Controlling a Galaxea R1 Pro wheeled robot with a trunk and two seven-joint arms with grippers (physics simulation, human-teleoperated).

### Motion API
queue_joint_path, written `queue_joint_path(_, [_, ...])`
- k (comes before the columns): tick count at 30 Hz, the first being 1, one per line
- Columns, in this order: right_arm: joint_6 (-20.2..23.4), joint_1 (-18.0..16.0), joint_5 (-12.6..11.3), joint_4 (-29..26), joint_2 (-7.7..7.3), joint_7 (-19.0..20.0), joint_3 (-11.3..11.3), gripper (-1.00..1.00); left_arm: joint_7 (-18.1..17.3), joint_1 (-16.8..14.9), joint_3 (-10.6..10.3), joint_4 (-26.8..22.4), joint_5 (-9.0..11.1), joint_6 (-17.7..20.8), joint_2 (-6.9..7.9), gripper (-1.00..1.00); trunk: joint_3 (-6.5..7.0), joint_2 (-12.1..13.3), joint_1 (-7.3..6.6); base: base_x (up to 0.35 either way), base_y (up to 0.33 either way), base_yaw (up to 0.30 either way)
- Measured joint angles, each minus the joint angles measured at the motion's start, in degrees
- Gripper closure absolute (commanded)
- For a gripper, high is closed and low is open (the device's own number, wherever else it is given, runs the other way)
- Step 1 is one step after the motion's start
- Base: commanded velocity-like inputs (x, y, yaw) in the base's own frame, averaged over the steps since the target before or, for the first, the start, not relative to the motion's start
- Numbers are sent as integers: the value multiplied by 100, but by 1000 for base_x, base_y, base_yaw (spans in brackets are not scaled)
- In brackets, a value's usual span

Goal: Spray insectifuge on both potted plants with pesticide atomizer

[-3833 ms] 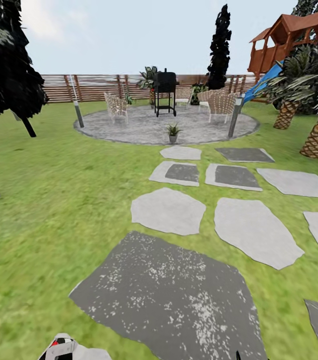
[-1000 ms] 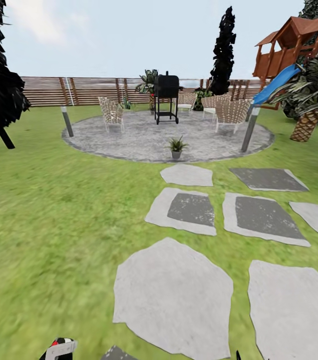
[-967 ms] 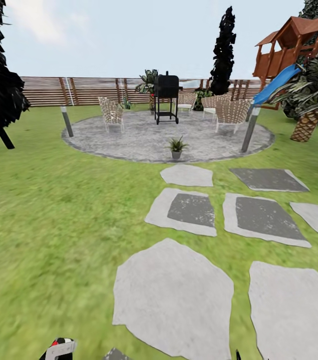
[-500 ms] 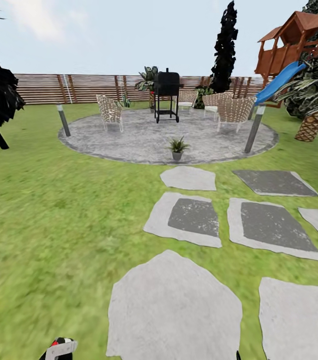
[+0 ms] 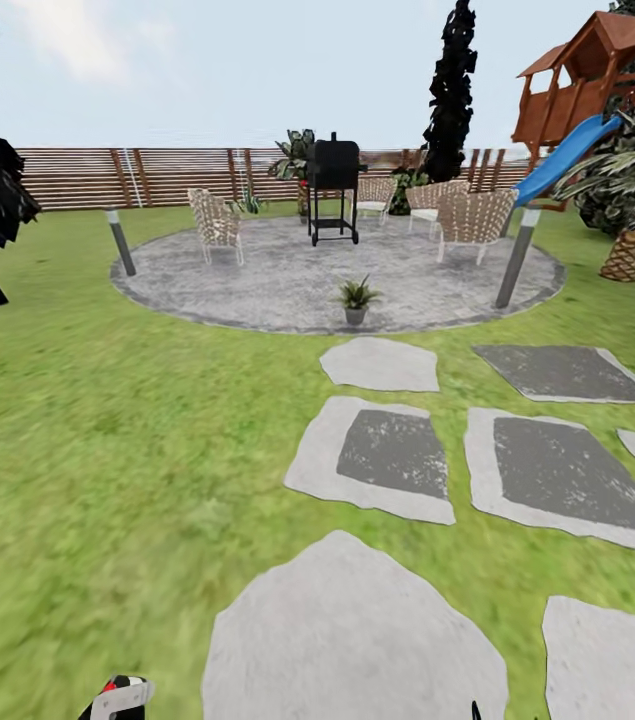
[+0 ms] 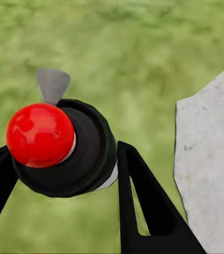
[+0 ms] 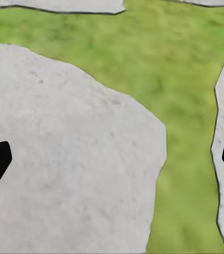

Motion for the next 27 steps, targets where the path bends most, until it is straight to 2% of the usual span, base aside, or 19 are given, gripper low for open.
queue_joint_path(27, [0,0,0,0,-2,0,0,-100,0,0,0,0,0,-6,0,100,0,0,0,337,-1,0])
